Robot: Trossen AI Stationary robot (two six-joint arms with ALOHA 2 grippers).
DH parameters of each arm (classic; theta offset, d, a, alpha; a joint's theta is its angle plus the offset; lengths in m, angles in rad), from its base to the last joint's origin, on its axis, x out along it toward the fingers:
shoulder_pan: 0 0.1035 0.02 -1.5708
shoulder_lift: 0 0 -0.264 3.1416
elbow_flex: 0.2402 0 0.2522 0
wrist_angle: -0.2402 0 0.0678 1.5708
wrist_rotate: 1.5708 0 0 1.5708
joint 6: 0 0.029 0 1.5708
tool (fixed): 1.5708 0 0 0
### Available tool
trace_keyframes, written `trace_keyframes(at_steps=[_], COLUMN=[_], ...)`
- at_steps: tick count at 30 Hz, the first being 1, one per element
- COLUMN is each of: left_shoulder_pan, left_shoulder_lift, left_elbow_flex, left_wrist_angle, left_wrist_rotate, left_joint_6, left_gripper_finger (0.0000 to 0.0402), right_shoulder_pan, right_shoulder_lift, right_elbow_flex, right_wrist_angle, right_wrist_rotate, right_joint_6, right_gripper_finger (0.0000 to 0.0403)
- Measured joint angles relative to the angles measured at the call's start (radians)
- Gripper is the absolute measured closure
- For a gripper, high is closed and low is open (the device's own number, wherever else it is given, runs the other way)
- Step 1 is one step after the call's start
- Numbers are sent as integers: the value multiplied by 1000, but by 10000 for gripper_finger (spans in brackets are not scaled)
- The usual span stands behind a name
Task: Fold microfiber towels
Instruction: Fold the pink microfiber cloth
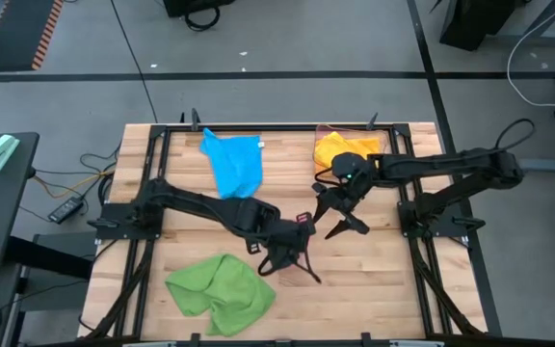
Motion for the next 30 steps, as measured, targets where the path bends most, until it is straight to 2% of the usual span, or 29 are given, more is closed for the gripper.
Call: trace_keyframes(at_steps=[4,9,13,18,21,26,30], left_shoulder_pan=[0,17,43,75,90,105,105], left_shoulder_lift=[32,79,101,125,148,200,246], left_elbow_flex=[0,-1,0,1,0,0,0], left_wrist_angle=[-44,-67,-102,-43,7,86,132], left_wrist_rotate=[11,16,35,126,186,214,221], left_joint_6=[-189,-522,-707,-799,-845,-886,-884], left_gripper_finger=[396,385,367,351,324,275,270], right_shoulder_pan=[22,109,166,200,199,213,250], right_shoulder_lift=[10,0,4,6,2,2,-4], right_elbow_flex=[-23,-148,-210,-244,-246,-247,-266], right_wrist_angle=[34,266,314,323,314,234,140], right_wrist_rotate=[57,308,481,528,532,589,643], right_joint_6=[-5,35,90,135,175,248,311], right_gripper_finger=[137,145,146,146,146,146,147])
